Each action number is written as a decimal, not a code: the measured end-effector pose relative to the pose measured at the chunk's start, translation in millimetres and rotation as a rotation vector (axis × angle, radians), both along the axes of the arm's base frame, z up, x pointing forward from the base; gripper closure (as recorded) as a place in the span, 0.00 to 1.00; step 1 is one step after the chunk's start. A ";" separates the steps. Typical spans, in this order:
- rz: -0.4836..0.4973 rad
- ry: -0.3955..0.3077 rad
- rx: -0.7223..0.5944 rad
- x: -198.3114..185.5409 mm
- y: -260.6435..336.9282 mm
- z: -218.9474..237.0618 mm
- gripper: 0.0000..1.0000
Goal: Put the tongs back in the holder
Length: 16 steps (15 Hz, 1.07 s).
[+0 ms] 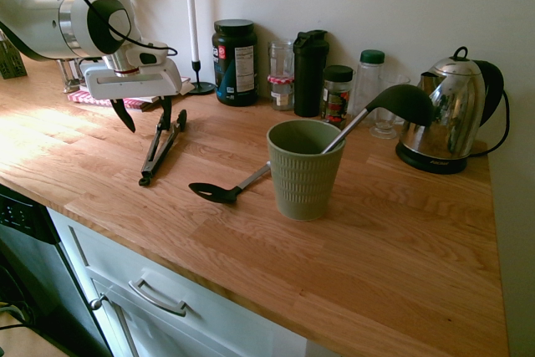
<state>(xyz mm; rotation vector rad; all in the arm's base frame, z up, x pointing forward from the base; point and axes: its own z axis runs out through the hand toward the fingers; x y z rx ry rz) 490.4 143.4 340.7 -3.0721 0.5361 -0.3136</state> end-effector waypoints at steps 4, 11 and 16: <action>-0.024 0.003 0.000 3.4 -9.4 -4.4 1.00; -0.041 0.004 0.001 5.0 -15.2 -5.4 1.00; -0.042 0.006 0.001 5.0 -15.7 -6.0 1.00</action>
